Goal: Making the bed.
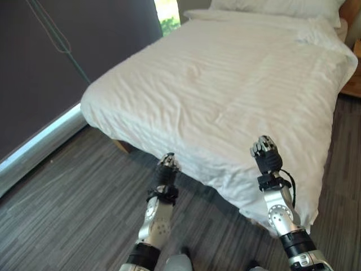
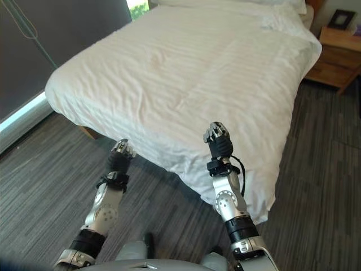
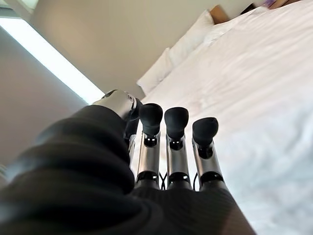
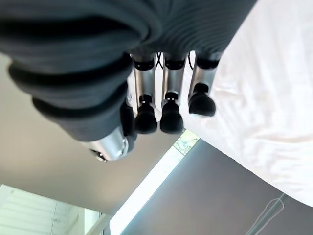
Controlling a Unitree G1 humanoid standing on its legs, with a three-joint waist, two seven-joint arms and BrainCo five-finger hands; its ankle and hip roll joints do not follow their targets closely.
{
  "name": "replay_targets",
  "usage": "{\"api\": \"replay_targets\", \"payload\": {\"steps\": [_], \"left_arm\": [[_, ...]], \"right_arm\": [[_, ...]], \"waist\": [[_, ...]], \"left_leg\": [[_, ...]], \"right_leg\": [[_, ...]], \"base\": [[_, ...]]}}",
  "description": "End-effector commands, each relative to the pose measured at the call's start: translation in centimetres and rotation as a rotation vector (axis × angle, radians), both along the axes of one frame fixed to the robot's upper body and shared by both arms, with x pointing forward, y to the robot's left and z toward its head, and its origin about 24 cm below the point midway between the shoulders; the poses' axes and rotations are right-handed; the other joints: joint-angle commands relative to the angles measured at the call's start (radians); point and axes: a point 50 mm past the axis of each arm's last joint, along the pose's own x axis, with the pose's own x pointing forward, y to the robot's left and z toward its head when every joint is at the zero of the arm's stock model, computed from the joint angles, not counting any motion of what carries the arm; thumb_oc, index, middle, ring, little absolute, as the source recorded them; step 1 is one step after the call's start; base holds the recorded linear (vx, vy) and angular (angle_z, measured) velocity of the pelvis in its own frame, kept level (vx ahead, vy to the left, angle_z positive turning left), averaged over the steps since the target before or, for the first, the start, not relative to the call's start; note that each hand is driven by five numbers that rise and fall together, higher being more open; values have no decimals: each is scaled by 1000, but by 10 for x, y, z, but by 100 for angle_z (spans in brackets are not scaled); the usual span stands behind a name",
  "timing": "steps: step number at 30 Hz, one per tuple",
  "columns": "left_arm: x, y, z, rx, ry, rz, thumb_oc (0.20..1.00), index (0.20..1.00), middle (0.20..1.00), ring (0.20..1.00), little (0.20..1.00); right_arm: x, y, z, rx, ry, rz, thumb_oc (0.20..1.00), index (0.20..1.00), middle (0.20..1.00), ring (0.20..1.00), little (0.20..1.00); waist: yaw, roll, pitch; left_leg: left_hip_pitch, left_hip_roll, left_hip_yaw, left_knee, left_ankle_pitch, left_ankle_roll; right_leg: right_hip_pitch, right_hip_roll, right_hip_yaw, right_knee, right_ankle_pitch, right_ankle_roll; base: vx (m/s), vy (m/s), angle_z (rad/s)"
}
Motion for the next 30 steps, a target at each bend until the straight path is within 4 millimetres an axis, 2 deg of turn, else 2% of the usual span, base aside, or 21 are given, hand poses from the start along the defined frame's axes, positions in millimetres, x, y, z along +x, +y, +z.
{"api": "replay_targets", "payload": {"steps": [1,2,3,5,9,12,15,16,17,18,19,22,23,24,25,26,27,29,30], "left_arm": [[41,-27,76,-126,-294,-60,200,200,200,200,200],[45,-35,80,-152,-293,-74,200,200,200,200,200],[53,-46,94,-183,-320,-86,200,200,200,200,200],[64,-54,109,-195,-349,-94,200,200,200,200,200],[81,-60,152,-171,-463,-90,200,200,200,200,200],[88,-60,168,-141,-501,-90,200,200,200,200,200],[99,-56,206,-82,-606,-72,200,200,200,200,200],[105,-52,231,-48,-665,-63,200,200,200,200,200],[106,-48,247,-30,-705,-47,200,200,200,200,200],[107,-44,262,-12,-747,-36,200,200,200,200,200],[106,-38,278,-6,-792,-10,200,200,200,200,200],[110,-19,307,27,-823,65,200,200,200,200,200],[113,-11,306,49,-800,91,200,200,200,200,200],[119,4,302,88,-757,128,200,200,200,200,200],[120,5,304,88,-760,127,200,200,200,200,200],[127,28,286,173,-677,173,200,200,200,200,200],[127,29,285,174,-676,172,200,200,200,200,200],[131,54,258,219,-585,211,200,200,200,200,200],[131,70,237,232,-525,236,200,200,200,200,200]], "right_arm": [[15,41,49,166,-193,91,200,200,200,200,200],[15,47,52,175,-202,103,200,200,200,200,200],[19,64,60,183,-210,158,200,200,200,200,200],[26,69,74,182,-247,160,200,200,200,200,200],[39,65,111,197,-346,118,200,200,200,200,200],[46,63,127,188,-381,100,200,200,200,200,200],[56,56,161,158,-461,64,200,200,200,200,200],[61,48,182,118,-513,37,200,200,200,200,200],[63,42,194,96,-540,12,200,200,200,200,200],[64,39,205,74,-568,-1,200,200,200,200,200],[67,32,212,61,-574,-32,200,200,200,200,200],[77,7,229,41,-556,-130,200,200,200,200,200],[80,-1,227,33,-527,-160,200,200,200,200,200],[86,-12,224,11,-486,-191,200,200,200,200,200],[86,-13,226,12,-488,-189,200,200,200,200,200],[91,-31,213,-20,-428,-228,200,200,200,200,200],[91,-31,213,-20,-428,-227,200,200,200,200,200],[92,-59,187,-37,-344,-290,200,200,200,200,200],[90,-76,171,-55,-300,-336,200,200,200,200,200]], "waist": [[8,-61,77],[0,-64,91],[-9,-74,99],[-21,-84,108],[-46,-102,122],[-52,-108,127],[-61,-118,138],[-66,-123,140],[-67,-125,136],[-68,-127,152],[-70,-125,159],[-81,-128,158],[-86,-129,173],[-92,-132,167],[-94,-133,160],[-101,-135,165],[-102,-136,162],[-107,-138,151],[-109,-138,147]], "left_leg": [[-13,13,7,2,-55,-84],[-18,14,19,2,-51,-88],[-49,17,40,2,-51,-90],[-96,19,51,2,-44,-98],[-192,11,59,2,-32,-108],[-235,1,59,2,-25,-108],[-311,-2,68,2,-15,-114],[-364,-4,68,2,-10,-118],[-384,-5,57,2,-34,-126],[-423,-10,65,2,-2,-122],[-452,-17,64,2,0,-121],[-549,-20,49,2,-11,-126],[-580,-22,60,2,17,-124],[-611,-27,44,2,-3,-126],[-621,-28,44,2,-1,-125],[-650,-31,51,2,24,-117],[-654,-32,52,2,27,-116],[-656,-36,49,2,25,-111],[-648,-37,49,2,23,-108]], "right_leg": [[67,-15,15,-100,-71,10],[48,-15,24,-100,-69,13],[-13,-22,47,-100,-50,24],[-75,-33,55,-100,-28,35],[-181,-63,65,-100,4,64],[-227,-71,74,-100,16,71],[-305,-93,85,-100,38,91],[-358,-105,92,-100,49,102],[-379,-109,98,-100,33,116],[-419,-113,92,-100,63,115],[-453,-114,94,-100,69,119],[-557,-118,111,-100,68,129],[-588,-118,104,-100,94,127],[-624,-113,118,-100,77,130],[-634,-114,119,-100,79,130],[-665,-114,111,-100,103,127],[-669,-115,111,-100,106,127],[-674,-116,113,-100,108,126],[-667,-115,115,-100,108,126]], "base": [[-8,111,-52],[-136,162,-37],[-137,153,-29],[-107,125,-28],[-5,102,-6],[-2,58,-3],[-27,89,-3],[43,66,-10],[-55,64,-10],[-53,68,-6],[-148,80,-4],[18,68,-2],[1,67,0],[-4,45,0],[24,53,-2],[-65,30,-3],[-53,30,-2],[20,13,0],[34,27,0]]}}
